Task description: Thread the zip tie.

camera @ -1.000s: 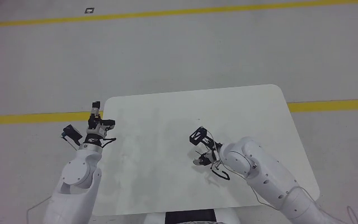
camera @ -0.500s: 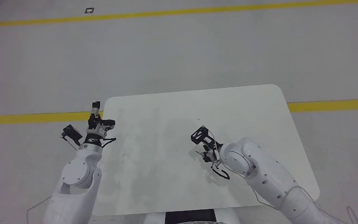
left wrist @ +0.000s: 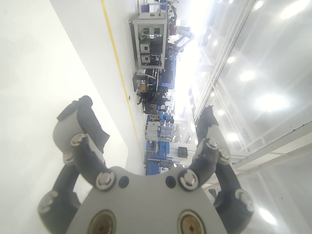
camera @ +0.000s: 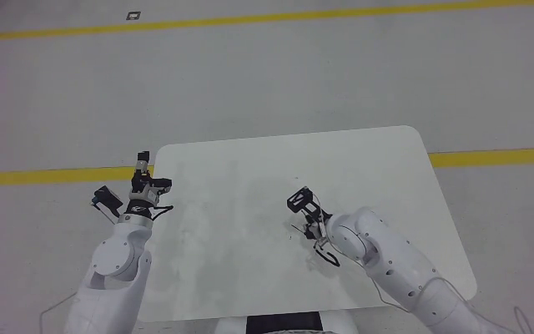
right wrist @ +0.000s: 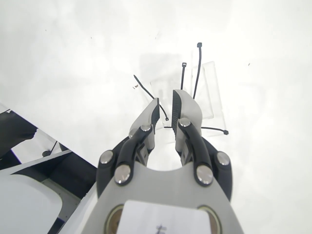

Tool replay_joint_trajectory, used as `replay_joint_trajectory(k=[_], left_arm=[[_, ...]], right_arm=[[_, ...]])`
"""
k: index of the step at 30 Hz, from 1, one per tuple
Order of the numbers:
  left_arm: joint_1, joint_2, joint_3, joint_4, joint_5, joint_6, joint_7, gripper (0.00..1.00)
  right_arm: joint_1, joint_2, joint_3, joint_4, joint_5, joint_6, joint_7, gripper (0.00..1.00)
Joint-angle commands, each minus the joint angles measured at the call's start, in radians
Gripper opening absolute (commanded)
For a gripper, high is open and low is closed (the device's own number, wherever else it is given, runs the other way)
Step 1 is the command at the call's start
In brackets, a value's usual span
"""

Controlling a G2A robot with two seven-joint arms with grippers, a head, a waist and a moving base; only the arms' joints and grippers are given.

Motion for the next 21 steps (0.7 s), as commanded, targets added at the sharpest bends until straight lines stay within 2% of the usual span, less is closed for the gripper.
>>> replay_joint_trajectory(k=[1, 4, 9, 21], left_arm=[[0.000, 0.000, 0.000, 0.000, 0.000, 0.000, 0.000, 1.00], [0.000, 0.000, 0.000, 0.000, 0.000, 0.000, 0.000, 1.00], [0.000, 0.000, 0.000, 0.000, 0.000, 0.000, 0.000, 1.00], [0.000, 0.000, 0.000, 0.000, 0.000, 0.000, 0.000, 1.00]], right_arm=[[0.003, -0.002, -0.002, 0.009, 0.000, 0.006, -0.011, 0.07], [0.007, -0.006, -0.005, 0.023, -0.006, 0.017, -0.027, 0.04], [0.012, -0.011, -0.006, 0.037, -0.014, 0.032, -0.047, 0.05], [0.020, -0.021, -0.010, 0.061, -0.025, 0.040, -0.064, 0.13]])
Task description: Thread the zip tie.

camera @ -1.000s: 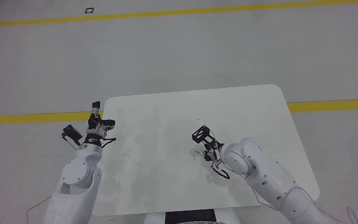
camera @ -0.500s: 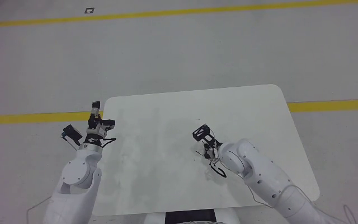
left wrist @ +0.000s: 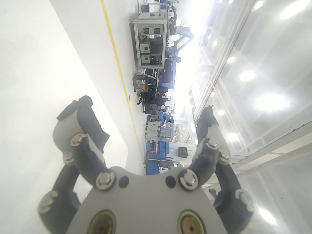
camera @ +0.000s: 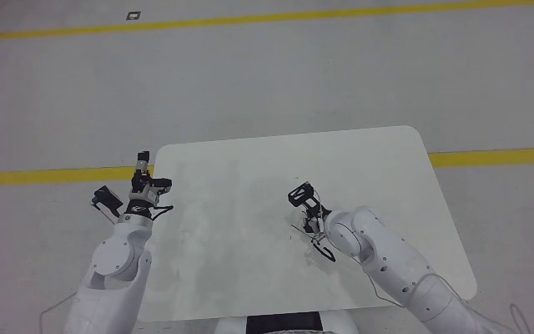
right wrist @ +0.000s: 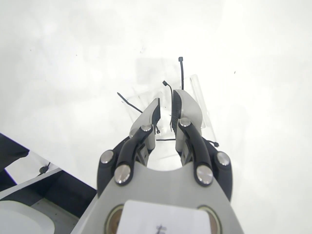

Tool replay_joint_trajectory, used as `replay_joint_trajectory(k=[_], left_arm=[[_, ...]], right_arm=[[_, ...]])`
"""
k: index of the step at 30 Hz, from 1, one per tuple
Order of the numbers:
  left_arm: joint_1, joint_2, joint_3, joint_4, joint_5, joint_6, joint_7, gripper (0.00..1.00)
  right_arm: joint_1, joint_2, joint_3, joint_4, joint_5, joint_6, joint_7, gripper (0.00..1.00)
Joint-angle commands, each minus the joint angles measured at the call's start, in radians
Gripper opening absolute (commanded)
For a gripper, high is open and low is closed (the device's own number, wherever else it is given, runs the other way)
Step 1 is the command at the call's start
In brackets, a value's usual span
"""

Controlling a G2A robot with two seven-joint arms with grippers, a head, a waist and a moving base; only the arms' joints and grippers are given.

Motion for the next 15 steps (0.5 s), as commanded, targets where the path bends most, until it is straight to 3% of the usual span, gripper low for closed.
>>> replay_joint_trajectory(k=[1, 15], left_arm=[[0.000, 0.000, 0.000, 0.000, 0.000, 0.000, 0.000, 1.00], [0.000, 0.000, 0.000, 0.000, 0.000, 0.000, 0.000, 1.00]], right_arm=[[0.002, -0.002, -0.001, 0.004, 0.001, -0.001, 0.000, 0.13], [0.003, -0.008, 0.002, 0.009, -0.015, -0.011, 0.020, 0.16]])
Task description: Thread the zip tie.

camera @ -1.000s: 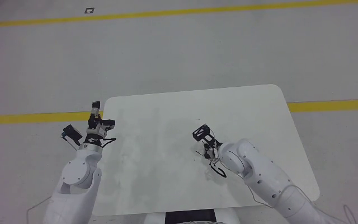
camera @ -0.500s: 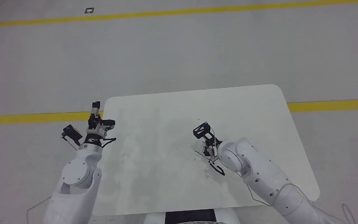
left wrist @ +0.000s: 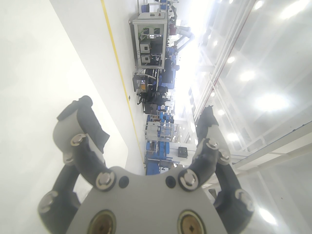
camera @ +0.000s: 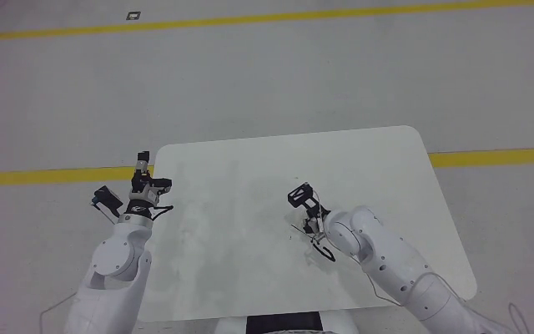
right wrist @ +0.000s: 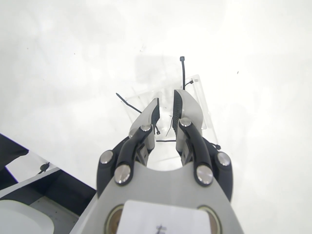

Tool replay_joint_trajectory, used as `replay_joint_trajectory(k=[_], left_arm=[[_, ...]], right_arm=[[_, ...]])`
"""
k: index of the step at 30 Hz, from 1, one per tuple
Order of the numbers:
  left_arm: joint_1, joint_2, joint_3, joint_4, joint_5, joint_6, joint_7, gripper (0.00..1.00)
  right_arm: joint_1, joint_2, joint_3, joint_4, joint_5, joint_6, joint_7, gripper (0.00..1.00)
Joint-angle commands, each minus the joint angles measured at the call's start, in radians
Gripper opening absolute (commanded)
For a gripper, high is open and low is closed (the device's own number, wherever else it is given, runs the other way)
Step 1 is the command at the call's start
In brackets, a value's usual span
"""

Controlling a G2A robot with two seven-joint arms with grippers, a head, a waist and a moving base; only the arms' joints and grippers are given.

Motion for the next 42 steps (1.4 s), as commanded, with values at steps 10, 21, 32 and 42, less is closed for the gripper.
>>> replay_joint_trajectory(k=[10, 21, 32, 42], left_arm=[[0.000, 0.000, 0.000, 0.000, 0.000, 0.000, 0.000, 1.00], [0.000, 0.000, 0.000, 0.000, 0.000, 0.000, 0.000, 1.00], [0.000, 0.000, 0.000, 0.000, 0.000, 0.000, 0.000, 1.00], [0.000, 0.000, 0.000, 0.000, 0.000, 0.000, 0.000, 1.00]], right_arm=[[-0.026, 0.001, 0.004, -0.058, -0.104, 0.044, 0.017, 0.21], [0.000, -0.021, -0.036, -0.004, -0.130, 0.062, 0.026, 0.22], [0.017, -0.038, -0.041, 0.028, -0.133, 0.085, 0.007, 0.24], [0.015, -0.049, -0.031, 0.044, -0.145, 0.120, 0.006, 0.10]])
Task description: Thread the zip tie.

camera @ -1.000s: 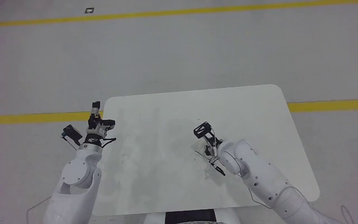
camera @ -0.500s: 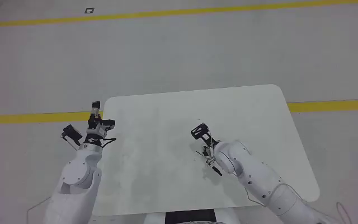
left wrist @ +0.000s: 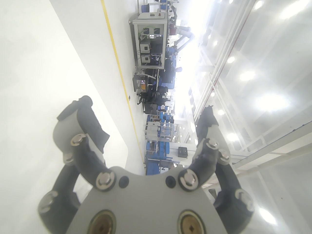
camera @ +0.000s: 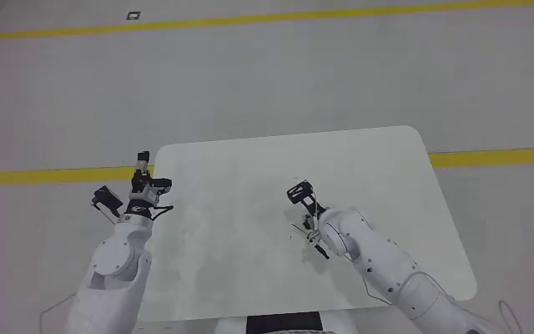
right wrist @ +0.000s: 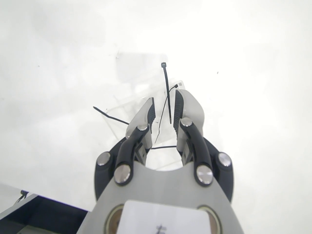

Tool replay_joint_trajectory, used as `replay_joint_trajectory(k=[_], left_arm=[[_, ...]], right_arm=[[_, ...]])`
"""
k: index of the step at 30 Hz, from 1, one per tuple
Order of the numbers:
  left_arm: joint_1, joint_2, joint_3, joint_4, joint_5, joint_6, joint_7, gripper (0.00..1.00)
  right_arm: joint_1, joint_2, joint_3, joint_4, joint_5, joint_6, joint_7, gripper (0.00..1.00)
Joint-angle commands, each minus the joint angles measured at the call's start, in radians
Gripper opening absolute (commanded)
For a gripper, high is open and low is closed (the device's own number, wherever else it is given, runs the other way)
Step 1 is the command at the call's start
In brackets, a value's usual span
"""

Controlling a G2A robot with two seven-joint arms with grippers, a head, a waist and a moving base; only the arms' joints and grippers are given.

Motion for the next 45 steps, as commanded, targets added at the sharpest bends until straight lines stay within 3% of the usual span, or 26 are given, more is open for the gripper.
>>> replay_joint_trajectory(k=[1, 8, 15, 22, 39, 45], left_arm=[[0.000, 0.000, 0.000, 0.000, 0.000, 0.000, 0.000, 1.00], [0.000, 0.000, 0.000, 0.000, 0.000, 0.000, 0.000, 1.00], [0.000, 0.000, 0.000, 0.000, 0.000, 0.000, 0.000, 1.00], [0.000, 0.000, 0.000, 0.000, 0.000, 0.000, 0.000, 1.00], [0.000, 0.000, 0.000, 0.000, 0.000, 0.000, 0.000, 1.00], [0.000, 0.000, 0.000, 0.000, 0.000, 0.000, 0.000, 1.00]], right_arm=[[-0.002, -0.001, 0.004, 0.000, -0.002, 0.005, -0.001, 0.00], [-0.025, 0.001, 0.036, -0.043, -0.018, 0.006, 0.011, 0.00], [-0.083, 0.015, 0.114, -0.141, 0.011, -0.021, 0.019, 0.00], [-0.161, 0.028, 0.235, -0.258, 0.177, -0.072, -0.036, 0.00], [-0.170, 0.028, 0.245, -0.258, 0.208, -0.090, -0.077, 0.00], [-0.127, 0.021, 0.259, -0.255, 0.295, -0.062, -0.067, 0.00]])
